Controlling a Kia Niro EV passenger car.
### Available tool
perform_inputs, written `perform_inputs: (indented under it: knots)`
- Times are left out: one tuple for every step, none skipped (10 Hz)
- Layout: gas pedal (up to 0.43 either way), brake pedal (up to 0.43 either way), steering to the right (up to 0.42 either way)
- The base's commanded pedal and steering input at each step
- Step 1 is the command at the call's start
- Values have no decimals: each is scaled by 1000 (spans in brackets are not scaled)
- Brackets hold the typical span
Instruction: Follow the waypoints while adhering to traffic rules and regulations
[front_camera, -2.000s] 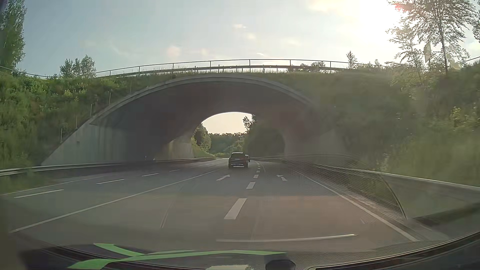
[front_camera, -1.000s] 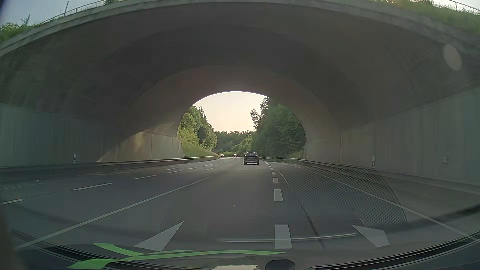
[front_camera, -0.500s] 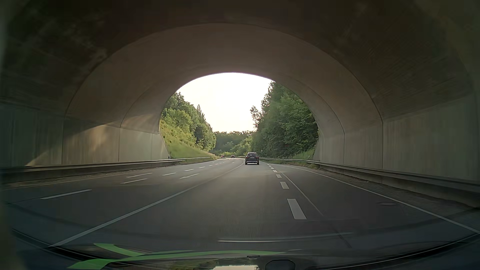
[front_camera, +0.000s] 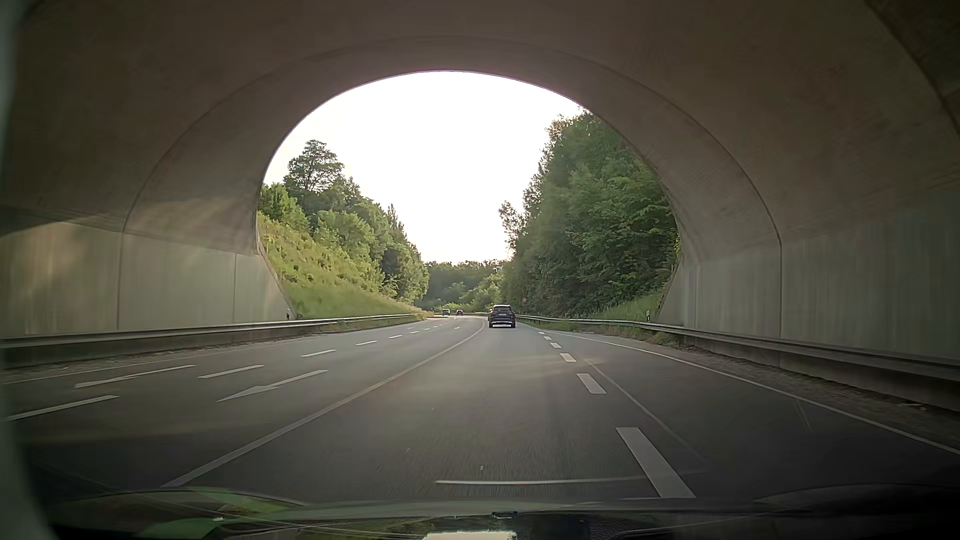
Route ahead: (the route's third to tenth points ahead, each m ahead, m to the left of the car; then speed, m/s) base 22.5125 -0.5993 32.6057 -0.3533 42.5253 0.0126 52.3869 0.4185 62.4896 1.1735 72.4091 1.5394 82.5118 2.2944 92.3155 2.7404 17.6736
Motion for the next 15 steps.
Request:
perform_inputs:
  knots:
    - [331, 0, 0]
    - [331, 0, -2]
    - [331, 0, -3]
    - [331, 0, -4]
    - [331, 0, -4]
    - [331, 0, -4]
    - [331, 0, -4]
    - [331, 0, -4]
    - [319, 0, -4]
    - [299, 0, -4]
    - [299, 0, -4]
    - [299, 0, -4]
    - [299, 0, -4]
    - [299, 0, -4]
    - [299, 0, -4]
